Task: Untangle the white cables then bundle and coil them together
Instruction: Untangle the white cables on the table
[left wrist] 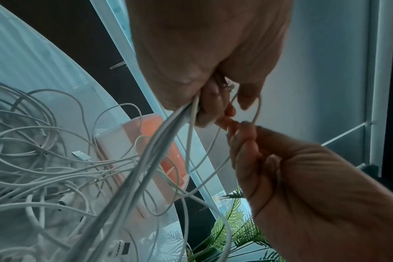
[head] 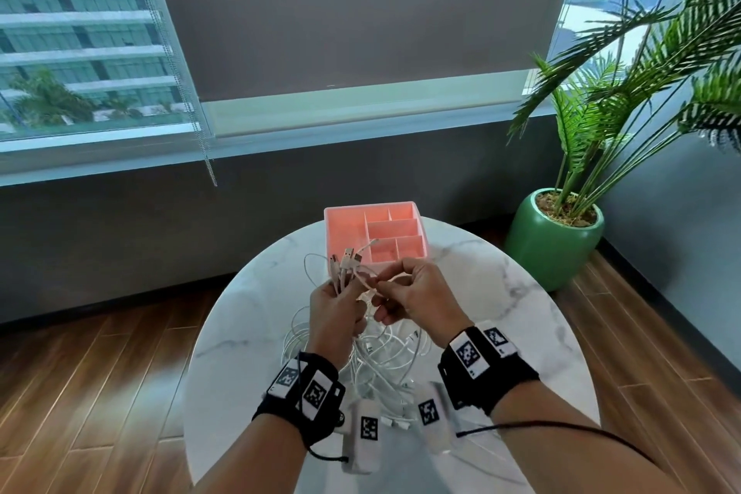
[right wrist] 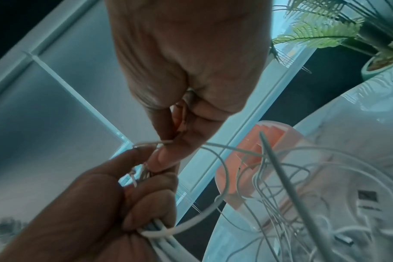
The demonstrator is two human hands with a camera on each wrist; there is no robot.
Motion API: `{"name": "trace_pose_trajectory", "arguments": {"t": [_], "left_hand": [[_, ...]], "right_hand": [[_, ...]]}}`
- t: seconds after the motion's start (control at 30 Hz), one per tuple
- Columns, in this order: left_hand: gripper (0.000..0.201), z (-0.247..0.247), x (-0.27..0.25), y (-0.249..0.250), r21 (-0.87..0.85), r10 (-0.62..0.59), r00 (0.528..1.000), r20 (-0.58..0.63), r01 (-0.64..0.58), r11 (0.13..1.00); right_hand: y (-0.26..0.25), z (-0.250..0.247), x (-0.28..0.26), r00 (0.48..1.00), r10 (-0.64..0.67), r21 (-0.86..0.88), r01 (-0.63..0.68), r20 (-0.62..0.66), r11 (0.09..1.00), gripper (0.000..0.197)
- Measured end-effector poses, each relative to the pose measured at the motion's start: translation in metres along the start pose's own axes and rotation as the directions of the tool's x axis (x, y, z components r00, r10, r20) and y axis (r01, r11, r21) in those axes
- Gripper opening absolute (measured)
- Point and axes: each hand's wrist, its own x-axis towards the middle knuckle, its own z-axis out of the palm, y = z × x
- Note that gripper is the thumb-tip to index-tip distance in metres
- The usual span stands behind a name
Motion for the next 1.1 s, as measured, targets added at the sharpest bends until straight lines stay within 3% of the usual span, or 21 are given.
{"name": "trace_pose_trajectory", "arguments": {"t": [0.03, 0.13, 0.2, 0.3, 0.37, 0.43, 0.5, 0.63, 0.8, 0.97, 1.1], "left_hand": [[0.010, 0.000, -0.001, -0.001, -0.009, -0.008, 1.000, 0.007, 0.008, 1.000], [0.018, 0.000, -0.006, -0.005, -0.018, -0.005, 0.999, 0.044, 0.006, 1.000], [0.011, 0.003, -0.008, -0.005, 0.010, 0.019, 0.998, 0.054, -0.020, 1.000], [0.009, 0.006, -0.005, -0.002, 0.121, 0.078, 0.996, -0.044, -0.072, 0.990], [0.008, 0.004, 0.000, 0.000, 0.119, 0.102, 0.990, -0.093, -0.090, 0.989], [0.013, -0.001, 0.004, 0.005, 0.069, 0.099, 0.992, -0.077, -0.094, 0.993], [0.016, -0.007, 0.006, 0.009, 0.047, 0.094, 0.994, -0.059, -0.091, 0.995], [0.017, -0.017, 0.003, 0.008, -0.013, 0.068, 0.997, -0.039, -0.069, 0.998], [0.020, -0.015, -0.002, 0.014, -0.092, 0.067, 0.995, 0.077, -0.060, 0.994], [0.020, -0.012, 0.002, 0.032, -0.138, 0.126, 0.982, 0.143, -0.106, 0.985], [0.031, -0.015, 0.005, 0.022, -0.041, 0.114, 0.990, 0.077, -0.111, 0.993]], "right_hand": [[0.003, -0.001, 0.000, 0.999, 0.004, 0.030, -0.003, -0.039, 1.000, 0.021], [0.006, -0.005, 0.004, 0.990, 0.001, 0.062, 0.008, -0.143, 0.998, 0.019], [0.006, -0.005, 0.005, 0.991, -0.017, 0.032, 0.021, -0.136, 0.999, 0.021], [0.011, -0.004, 0.005, 0.997, -0.019, -0.004, 0.019, -0.079, 1.000, 0.020], [0.026, -0.009, 0.005, 1.000, -0.008, -0.110, 0.007, -0.008, 0.994, 0.015], [0.050, -0.021, 0.002, 0.996, -0.003, -0.345, 0.032, 0.084, 0.938, 0.006], [0.076, -0.035, -0.002, 0.994, 0.014, -0.487, 0.039, 0.104, 0.873, 0.015], [0.099, -0.056, -0.005, 1.000, 0.001, -0.505, 0.013, 0.027, 0.863, 0.035], [0.113, -0.063, 0.003, 0.998, 0.057, -0.712, -0.026, 0.020, 0.702, 0.019], [0.117, -0.068, 0.014, 0.985, -0.006, -0.718, -0.121, -0.172, 0.686, 0.011], [0.090, -0.061, 0.017, 0.988, -0.148, -0.736, 0.070, -0.041, 0.673, 0.012]]}}
